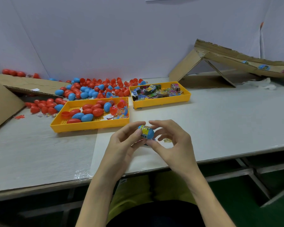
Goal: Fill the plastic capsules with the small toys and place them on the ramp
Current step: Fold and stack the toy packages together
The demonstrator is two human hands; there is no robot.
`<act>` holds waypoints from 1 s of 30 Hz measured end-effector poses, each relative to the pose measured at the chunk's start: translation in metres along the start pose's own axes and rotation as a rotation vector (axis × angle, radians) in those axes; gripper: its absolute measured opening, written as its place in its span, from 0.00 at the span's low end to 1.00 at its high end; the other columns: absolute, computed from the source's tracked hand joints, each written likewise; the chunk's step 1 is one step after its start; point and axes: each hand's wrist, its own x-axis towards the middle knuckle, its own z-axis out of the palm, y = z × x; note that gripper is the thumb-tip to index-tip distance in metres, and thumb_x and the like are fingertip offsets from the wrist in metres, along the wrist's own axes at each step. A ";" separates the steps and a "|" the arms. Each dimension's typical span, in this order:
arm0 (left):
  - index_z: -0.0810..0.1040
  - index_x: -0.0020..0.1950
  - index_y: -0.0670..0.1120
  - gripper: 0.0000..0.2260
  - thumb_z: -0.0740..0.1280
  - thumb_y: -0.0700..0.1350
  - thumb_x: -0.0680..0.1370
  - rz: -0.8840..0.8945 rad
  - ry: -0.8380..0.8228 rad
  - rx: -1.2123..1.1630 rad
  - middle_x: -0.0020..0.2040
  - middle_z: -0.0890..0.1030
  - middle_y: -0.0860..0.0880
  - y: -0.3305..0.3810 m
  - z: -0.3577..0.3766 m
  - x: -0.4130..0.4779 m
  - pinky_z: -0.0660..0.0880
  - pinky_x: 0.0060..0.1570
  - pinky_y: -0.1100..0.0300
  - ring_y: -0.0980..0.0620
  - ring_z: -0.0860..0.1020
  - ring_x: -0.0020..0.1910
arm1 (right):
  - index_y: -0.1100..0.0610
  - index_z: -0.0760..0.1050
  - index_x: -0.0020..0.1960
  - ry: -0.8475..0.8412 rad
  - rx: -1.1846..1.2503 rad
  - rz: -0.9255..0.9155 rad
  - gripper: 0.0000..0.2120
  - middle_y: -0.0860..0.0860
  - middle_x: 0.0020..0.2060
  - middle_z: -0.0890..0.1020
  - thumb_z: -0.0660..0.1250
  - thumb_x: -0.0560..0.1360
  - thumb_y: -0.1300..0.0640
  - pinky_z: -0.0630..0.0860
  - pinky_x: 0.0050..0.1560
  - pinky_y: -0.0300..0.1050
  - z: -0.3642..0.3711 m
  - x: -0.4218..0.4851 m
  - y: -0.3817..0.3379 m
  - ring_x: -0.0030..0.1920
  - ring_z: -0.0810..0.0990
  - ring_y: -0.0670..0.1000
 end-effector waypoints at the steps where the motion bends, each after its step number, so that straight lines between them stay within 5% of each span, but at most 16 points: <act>1: 0.83 0.60 0.45 0.14 0.69 0.45 0.75 -0.003 0.002 -0.005 0.58 0.83 0.38 0.000 0.000 0.000 0.80 0.58 0.53 0.41 0.81 0.60 | 0.51 0.80 0.60 -0.008 0.027 0.011 0.17 0.44 0.51 0.82 0.76 0.72 0.59 0.78 0.46 0.35 -0.001 0.000 -0.001 0.48 0.83 0.48; 6: 0.85 0.57 0.47 0.15 0.69 0.50 0.74 -0.016 0.013 0.035 0.58 0.82 0.38 0.001 0.000 -0.001 0.78 0.61 0.47 0.41 0.80 0.58 | 0.49 0.83 0.51 0.044 0.033 0.074 0.07 0.42 0.46 0.85 0.72 0.75 0.57 0.81 0.47 0.43 -0.002 -0.002 0.000 0.47 0.84 0.48; 10: 0.85 0.57 0.46 0.14 0.68 0.49 0.75 -0.011 0.042 0.076 0.57 0.83 0.40 -0.001 0.001 -0.001 0.75 0.62 0.43 0.40 0.80 0.60 | 0.41 0.81 0.48 0.069 -0.005 0.061 0.10 0.39 0.43 0.85 0.74 0.74 0.57 0.80 0.46 0.43 0.000 -0.002 -0.004 0.44 0.84 0.46; 17: 0.86 0.57 0.50 0.15 0.67 0.54 0.75 0.009 0.030 0.157 0.54 0.85 0.44 0.000 0.006 -0.003 0.79 0.52 0.56 0.46 0.82 0.57 | 0.46 0.80 0.46 0.105 -0.104 0.023 0.05 0.39 0.40 0.84 0.73 0.75 0.56 0.79 0.43 0.36 0.004 -0.005 -0.004 0.41 0.83 0.45; 22: 0.80 0.66 0.53 0.23 0.78 0.46 0.71 0.050 -0.032 0.289 0.54 0.86 0.47 -0.001 0.007 -0.006 0.79 0.58 0.58 0.46 0.83 0.56 | 0.48 0.75 0.47 0.100 -0.121 -0.018 0.05 0.39 0.39 0.81 0.69 0.78 0.58 0.77 0.41 0.32 0.005 -0.004 -0.003 0.39 0.83 0.44; 30: 0.83 0.58 0.53 0.17 0.78 0.44 0.70 0.153 0.030 0.373 0.46 0.86 0.49 -0.001 0.012 -0.010 0.79 0.48 0.65 0.53 0.84 0.47 | 0.49 0.69 0.49 0.063 -0.177 -0.073 0.08 0.35 0.40 0.75 0.64 0.78 0.61 0.71 0.39 0.22 0.010 -0.006 -0.001 0.40 0.80 0.36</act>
